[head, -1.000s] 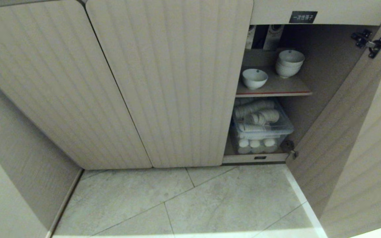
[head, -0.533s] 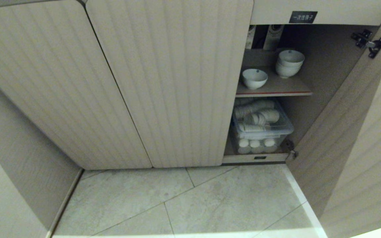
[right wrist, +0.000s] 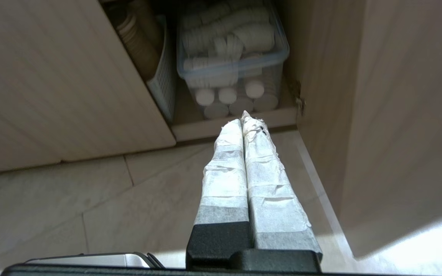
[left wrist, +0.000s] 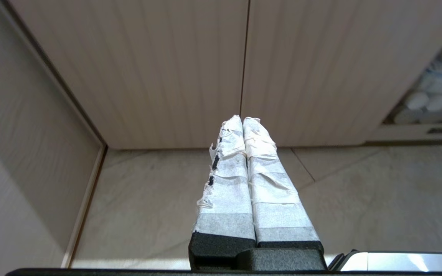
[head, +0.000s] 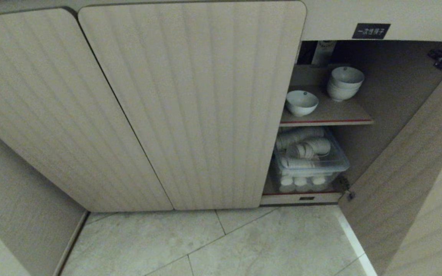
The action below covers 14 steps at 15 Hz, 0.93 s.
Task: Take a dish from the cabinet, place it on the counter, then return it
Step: Take the bowl from the cabinet
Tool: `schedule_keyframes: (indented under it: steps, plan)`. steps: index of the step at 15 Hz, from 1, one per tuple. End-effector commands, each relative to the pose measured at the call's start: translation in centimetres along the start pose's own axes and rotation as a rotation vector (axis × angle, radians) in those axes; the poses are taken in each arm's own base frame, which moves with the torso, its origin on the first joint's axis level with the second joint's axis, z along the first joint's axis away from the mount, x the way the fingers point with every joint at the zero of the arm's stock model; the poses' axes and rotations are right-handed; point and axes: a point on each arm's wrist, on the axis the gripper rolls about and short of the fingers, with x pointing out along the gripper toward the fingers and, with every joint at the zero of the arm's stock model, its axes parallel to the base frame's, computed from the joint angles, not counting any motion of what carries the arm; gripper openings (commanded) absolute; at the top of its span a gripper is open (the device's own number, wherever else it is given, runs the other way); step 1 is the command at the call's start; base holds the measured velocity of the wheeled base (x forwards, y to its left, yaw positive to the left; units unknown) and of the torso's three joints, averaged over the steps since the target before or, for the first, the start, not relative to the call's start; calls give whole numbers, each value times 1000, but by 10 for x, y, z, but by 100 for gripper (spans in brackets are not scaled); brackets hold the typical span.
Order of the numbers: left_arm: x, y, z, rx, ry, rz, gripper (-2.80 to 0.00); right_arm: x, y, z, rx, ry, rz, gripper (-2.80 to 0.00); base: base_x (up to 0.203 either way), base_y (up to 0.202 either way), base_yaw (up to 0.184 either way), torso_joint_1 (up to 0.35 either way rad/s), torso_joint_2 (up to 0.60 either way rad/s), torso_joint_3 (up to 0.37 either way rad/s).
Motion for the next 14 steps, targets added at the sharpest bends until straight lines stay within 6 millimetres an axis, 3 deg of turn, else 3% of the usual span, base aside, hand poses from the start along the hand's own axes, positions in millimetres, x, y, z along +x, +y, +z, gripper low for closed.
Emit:
schedule_keyframes:
  steps: [1,14]
  plan:
    - [0,0,0,0,-1,1,-280,0,0,0,1,1,0,-280,199,0,1,4,-2,7]
    - [0,0,0,0,1,0,-280,0,0,0,1,1,0,-280,188,0,1,4,2,2]
